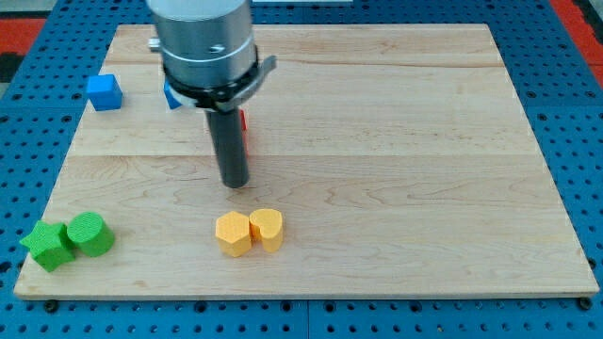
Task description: Move your arm to the left
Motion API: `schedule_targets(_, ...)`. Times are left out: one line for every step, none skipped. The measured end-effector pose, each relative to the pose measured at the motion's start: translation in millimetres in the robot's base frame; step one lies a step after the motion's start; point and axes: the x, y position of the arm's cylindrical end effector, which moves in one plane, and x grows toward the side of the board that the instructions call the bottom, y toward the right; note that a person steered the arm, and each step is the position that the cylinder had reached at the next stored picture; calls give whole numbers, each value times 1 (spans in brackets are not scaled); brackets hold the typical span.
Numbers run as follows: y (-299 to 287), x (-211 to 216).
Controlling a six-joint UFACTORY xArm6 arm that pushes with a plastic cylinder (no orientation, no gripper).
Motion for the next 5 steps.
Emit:
schedule_targets(-39,0)
schedule_targets(-39,0)
schedule_targets(-58,0)
schedule_targets(-149,-2)
schedule_targets(-207,-3)
